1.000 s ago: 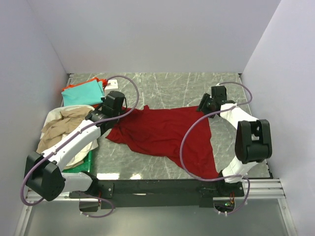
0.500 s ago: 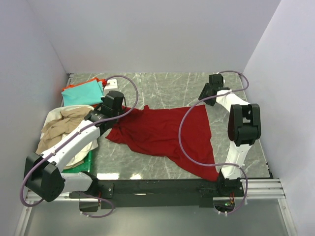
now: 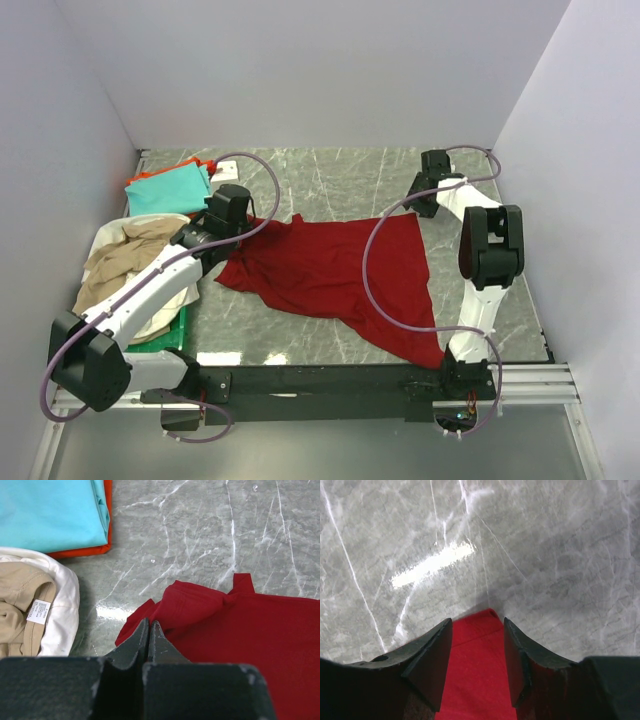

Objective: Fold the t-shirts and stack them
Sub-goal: Flatten the tshirt out

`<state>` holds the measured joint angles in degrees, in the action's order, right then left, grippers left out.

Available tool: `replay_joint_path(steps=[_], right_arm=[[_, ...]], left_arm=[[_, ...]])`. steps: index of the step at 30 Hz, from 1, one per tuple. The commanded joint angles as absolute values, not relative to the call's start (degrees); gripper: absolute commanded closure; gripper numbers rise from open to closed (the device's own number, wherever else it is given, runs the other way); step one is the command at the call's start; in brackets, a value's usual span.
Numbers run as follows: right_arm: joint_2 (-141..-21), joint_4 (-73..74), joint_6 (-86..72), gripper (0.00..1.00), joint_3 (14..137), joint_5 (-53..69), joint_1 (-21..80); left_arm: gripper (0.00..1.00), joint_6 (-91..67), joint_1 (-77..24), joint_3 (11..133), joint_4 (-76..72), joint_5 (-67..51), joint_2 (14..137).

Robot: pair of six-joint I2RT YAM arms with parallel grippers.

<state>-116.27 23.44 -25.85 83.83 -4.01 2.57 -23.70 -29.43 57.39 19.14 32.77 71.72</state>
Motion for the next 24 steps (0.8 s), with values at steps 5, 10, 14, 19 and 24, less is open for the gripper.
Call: replay_joint_path(steps=[5, 10, 14, 19, 24], right_arm=[[-119.3, 27.2, -25.0, 0.49, 88.6, -5.7, 2.0], [-119.1, 27.1, -25.1, 0.5, 87.9, -5.3, 1.9], [-119.1, 27.2, -24.9, 0.55, 87.8, -4.8, 1.8], [-120.0, 28.1, -24.6, 0.63, 88.6, -4.7, 1.9], [-120.0, 27.9, -24.3, 0.75, 88.5, -4.3, 1.8]], left_arm=[[1.0, -24.6, -29.2, 57.4, 17.5, 32.1, 69.3], [1.0, -24.9, -29.1, 57.6, 17.6, 30.9, 68.8], [1.0, -24.9, -29.1, 57.4, 17.4, 30.9, 68.5], [1.0, -24.9, -29.1, 57.5, 17.8, 30.9, 68.6], [1.0, -24.9, -29.1, 57.4, 17.8, 31.0, 68.7]])
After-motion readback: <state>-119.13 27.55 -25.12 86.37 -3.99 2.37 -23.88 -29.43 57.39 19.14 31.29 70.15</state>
